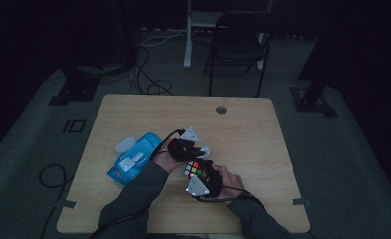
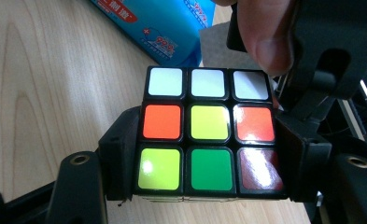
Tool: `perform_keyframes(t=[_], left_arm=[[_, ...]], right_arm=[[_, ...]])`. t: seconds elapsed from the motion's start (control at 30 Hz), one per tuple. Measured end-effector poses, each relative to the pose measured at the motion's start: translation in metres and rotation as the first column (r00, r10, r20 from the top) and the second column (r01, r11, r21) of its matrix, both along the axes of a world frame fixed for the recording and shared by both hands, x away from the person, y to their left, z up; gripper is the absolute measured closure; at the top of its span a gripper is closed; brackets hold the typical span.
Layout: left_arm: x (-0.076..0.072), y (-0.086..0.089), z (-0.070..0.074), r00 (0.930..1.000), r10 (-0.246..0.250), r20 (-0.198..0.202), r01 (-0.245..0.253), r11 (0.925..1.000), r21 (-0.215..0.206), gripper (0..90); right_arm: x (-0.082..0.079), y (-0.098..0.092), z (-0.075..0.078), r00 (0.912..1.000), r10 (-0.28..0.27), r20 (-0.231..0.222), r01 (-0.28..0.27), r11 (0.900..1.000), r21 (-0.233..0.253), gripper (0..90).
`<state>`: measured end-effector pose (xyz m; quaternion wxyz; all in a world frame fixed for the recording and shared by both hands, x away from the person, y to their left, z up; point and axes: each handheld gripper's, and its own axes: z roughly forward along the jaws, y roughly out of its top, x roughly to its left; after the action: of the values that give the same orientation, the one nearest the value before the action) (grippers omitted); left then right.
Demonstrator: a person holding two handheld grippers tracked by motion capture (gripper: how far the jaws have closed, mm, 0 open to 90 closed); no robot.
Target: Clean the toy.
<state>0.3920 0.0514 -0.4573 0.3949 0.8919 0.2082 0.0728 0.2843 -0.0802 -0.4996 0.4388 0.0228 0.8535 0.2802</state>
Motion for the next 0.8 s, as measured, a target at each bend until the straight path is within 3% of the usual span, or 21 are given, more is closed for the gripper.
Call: perform_keyframes(t=[0.3,0.67,0.8], left_arm=[[0.004,0.008,-0.004,0.9993,0.036,0.002,-0.037,0.9987,0.036,84.2],[-0.004,0.016,0.002,0.9995,0.032,0.002,-0.032,0.9994,0.016,84.1],[-0.008,0.016,0.007,0.9995,0.030,0.011,-0.031,0.9994,0.016,84.0]], right_arm=[[-0.002,0.002,-0.001,0.9999,0.009,0.013,-0.008,1.000,-0.021,33.9],[0.001,0.000,-0.003,0.9999,0.011,0.011,-0.010,0.999,-0.045,33.9],[0.001,0.000,-0.003,0.9999,0.005,0.009,-0.005,1.000,-0.030,33.9]])
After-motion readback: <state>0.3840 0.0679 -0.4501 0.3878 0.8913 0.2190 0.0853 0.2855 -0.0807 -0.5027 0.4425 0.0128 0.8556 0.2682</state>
